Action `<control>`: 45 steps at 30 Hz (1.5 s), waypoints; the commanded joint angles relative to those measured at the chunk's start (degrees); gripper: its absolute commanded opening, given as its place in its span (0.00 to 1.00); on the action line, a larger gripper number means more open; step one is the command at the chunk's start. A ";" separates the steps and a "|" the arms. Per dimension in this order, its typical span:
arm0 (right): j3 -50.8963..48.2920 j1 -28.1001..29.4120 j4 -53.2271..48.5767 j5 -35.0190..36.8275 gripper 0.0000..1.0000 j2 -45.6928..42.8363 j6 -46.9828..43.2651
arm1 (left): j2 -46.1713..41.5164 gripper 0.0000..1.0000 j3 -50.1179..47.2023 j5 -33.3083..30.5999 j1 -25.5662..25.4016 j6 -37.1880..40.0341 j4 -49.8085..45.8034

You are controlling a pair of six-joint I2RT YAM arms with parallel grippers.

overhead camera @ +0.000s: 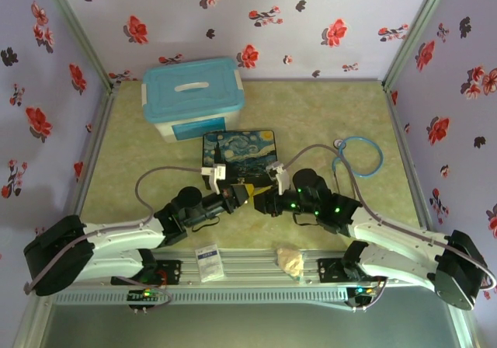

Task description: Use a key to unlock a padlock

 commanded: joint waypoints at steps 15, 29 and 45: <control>-6.83 -7.83 54.39 -13.33 0.95 7.11 23.41 | -13.84 0.00 6.30 -6.42 2.93 1.95 -8.81; -5.67 -6.28 67.99 -15.42 0.57 16.77 28.72 | -11.64 0.00 8.21 -5.66 3.04 1.84 -6.22; -6.82 -5.16 74.41 -14.70 0.31 21.80 30.83 | -11.98 0.00 8.35 -7.52 3.23 2.39 -6.40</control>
